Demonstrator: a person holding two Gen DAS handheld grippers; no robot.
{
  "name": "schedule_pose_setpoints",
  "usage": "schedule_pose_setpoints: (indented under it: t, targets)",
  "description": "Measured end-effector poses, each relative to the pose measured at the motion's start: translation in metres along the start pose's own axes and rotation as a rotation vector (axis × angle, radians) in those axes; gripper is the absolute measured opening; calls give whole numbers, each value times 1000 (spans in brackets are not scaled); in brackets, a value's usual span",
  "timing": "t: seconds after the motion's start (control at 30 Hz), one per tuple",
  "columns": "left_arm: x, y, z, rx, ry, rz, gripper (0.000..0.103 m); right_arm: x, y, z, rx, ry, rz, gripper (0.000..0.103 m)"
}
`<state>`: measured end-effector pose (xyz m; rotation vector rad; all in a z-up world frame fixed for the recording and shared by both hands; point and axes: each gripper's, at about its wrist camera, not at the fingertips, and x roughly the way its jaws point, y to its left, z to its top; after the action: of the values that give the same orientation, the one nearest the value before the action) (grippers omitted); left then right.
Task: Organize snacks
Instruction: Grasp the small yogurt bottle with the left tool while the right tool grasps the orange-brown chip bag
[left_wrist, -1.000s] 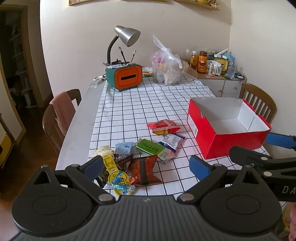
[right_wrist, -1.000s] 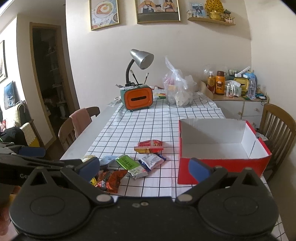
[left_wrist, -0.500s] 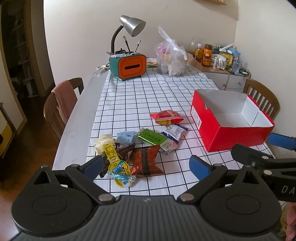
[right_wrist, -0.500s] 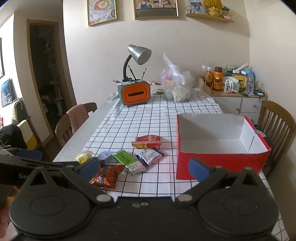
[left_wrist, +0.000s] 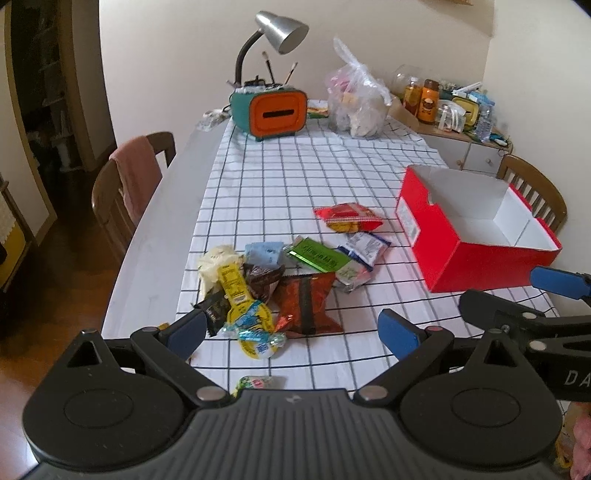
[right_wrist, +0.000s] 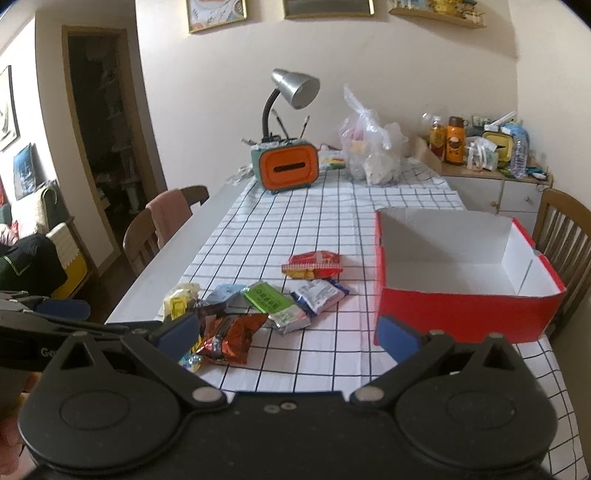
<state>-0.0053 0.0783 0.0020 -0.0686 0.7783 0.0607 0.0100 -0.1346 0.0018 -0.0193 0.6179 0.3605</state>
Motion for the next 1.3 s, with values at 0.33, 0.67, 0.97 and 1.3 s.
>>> schedule_pose_setpoints:
  t: [0.33, 0.67, 0.97, 1.3]
  targets:
    - [27, 48, -25, -42, 104, 1, 100, 44, 2, -12, -73, 89, 32, 102]
    - [70, 48, -45, -5, 183, -32, 99, 101, -2, -1, -58, 181, 68, 99]
    - [96, 36, -51, 90, 178, -4, 99, 169, 22, 7, -5, 277, 51, 97]
    - [116, 26, -64, 164, 217, -13, 83, 223, 55, 3, -16, 401, 46, 90]
